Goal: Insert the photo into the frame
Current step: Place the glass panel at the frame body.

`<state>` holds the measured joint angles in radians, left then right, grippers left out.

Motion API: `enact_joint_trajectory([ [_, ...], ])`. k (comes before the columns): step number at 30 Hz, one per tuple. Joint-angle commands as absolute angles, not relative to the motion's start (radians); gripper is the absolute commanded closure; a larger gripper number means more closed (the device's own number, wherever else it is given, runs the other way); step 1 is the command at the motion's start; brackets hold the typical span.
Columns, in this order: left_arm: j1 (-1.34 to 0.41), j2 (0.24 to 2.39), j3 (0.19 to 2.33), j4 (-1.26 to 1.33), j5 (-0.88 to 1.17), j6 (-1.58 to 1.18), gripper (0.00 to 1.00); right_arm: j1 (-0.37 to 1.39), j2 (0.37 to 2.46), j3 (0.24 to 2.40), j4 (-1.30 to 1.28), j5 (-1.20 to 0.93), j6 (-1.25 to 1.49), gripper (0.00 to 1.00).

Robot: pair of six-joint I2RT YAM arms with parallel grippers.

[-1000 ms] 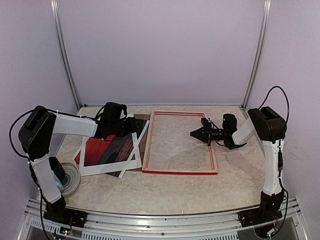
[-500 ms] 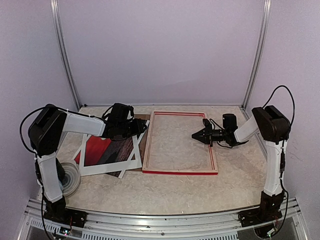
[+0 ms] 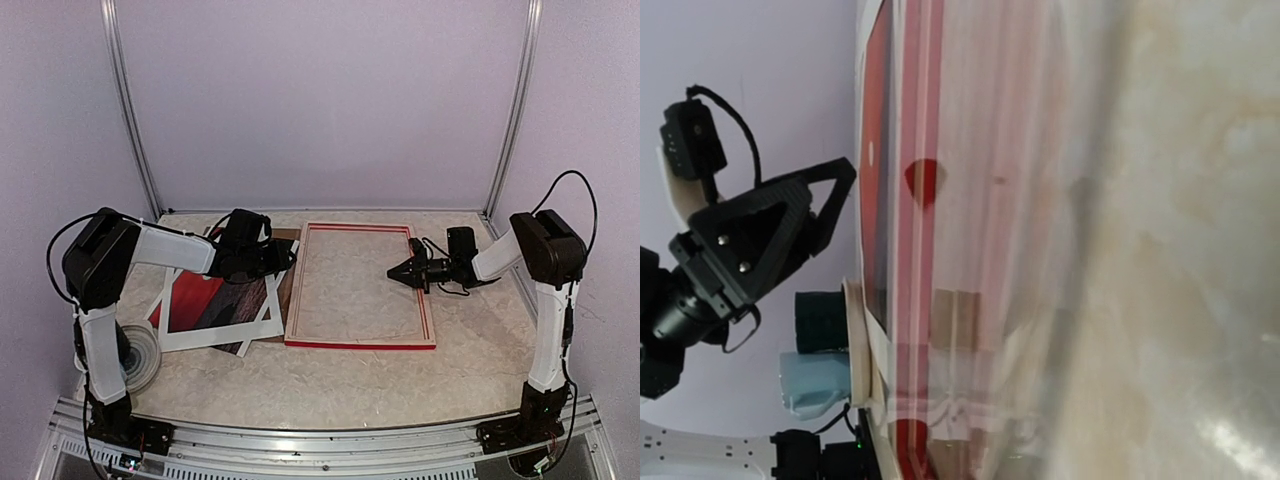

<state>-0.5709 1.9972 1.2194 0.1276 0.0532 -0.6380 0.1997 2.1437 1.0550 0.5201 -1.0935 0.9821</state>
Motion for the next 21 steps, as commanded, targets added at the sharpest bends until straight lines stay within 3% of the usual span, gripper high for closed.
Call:
enact_joint_trajectory([
  [1, -0.583, 2.015, 1.242, 0.116, 0.059, -0.618, 0.41, 0.183, 2.103, 1.063, 0.47, -1.081, 0.939, 1.0],
  [21, -0.591, 2.019, 1.238, 0.114, 0.058, -0.618, 0.41, 0.155, 2.117, 1.1, 0.418, -1.072, 0.892, 1.0],
])
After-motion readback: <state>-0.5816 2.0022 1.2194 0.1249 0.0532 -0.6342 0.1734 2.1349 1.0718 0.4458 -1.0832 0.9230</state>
